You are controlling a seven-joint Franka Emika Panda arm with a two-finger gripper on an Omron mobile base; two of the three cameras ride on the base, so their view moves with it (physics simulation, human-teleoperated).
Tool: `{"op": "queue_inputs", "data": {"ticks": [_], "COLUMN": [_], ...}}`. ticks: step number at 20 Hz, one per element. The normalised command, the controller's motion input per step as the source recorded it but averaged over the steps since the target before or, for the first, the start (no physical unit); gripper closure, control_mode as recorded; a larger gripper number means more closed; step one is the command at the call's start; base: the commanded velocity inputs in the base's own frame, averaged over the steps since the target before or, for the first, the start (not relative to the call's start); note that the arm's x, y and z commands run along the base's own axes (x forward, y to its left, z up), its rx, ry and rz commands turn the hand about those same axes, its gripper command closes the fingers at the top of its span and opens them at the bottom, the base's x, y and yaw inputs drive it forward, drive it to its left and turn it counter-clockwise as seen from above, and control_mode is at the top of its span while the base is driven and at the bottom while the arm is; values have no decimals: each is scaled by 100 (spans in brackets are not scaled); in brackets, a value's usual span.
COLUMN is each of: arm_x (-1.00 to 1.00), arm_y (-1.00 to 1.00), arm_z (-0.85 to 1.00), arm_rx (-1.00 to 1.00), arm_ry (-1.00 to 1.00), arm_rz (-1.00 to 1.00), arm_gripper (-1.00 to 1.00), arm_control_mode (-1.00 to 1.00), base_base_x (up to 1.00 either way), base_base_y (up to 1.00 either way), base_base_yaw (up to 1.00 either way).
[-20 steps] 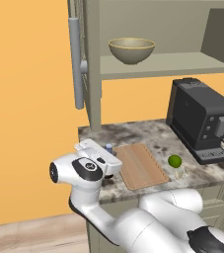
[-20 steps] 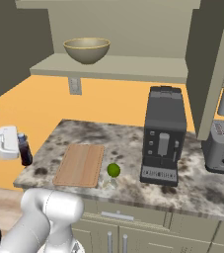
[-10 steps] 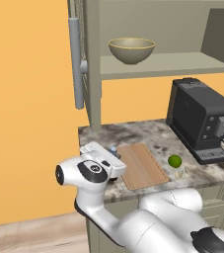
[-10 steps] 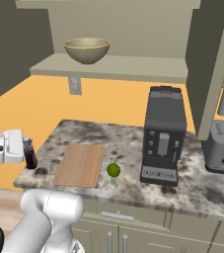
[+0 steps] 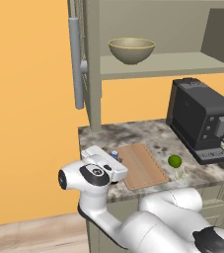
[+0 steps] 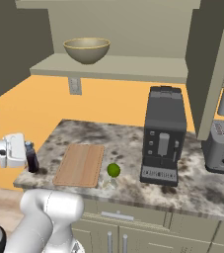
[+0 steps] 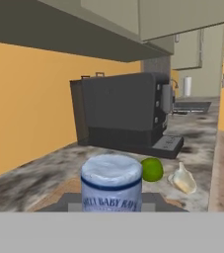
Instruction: Open the cabinet. Place the bowl and condiment on the counter. Then place the lime and garlic on the cutting board.
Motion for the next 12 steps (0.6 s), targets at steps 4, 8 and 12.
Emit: {"op": "queue_inputs", "data": {"ticks": [4,8,12], "arm_x": [0,6,7], "arm_y": [0,0,0], "arm_z": [-11,-8,-7], "arm_rx": [0,0,0], "arm_ry": [0,0,0], "arm_rz": [0,0,0], "arm_gripper": [100,100,100], "arm_control_mode": [-100,-100,-100], "base_base_x": [0,0,0], "base_base_y": [0,0,0], "base_base_yaw": [0,0,0]}}
